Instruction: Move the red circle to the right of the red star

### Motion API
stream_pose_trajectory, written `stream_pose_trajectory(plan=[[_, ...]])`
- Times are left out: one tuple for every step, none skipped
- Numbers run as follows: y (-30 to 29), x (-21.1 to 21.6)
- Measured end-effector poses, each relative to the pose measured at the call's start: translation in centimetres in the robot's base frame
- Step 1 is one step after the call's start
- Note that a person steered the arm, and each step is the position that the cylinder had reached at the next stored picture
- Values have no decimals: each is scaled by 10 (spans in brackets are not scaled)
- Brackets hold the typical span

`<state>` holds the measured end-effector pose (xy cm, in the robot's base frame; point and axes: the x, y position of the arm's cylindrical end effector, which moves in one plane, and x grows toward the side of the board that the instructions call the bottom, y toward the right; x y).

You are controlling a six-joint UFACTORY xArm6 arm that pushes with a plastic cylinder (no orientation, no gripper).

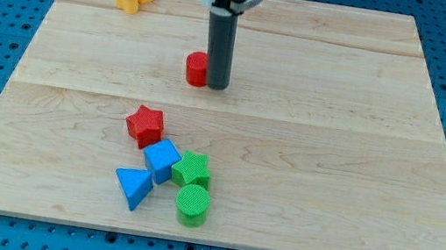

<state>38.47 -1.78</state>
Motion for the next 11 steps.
stream_pose_trajectory(plan=[[-37,-23],[-49,-57],[-56,-98],[-111,-80],[-65,-41],[-33,-15],[-26,0],[-38,-5],[-39,20],[-41,49],[-41,68]])
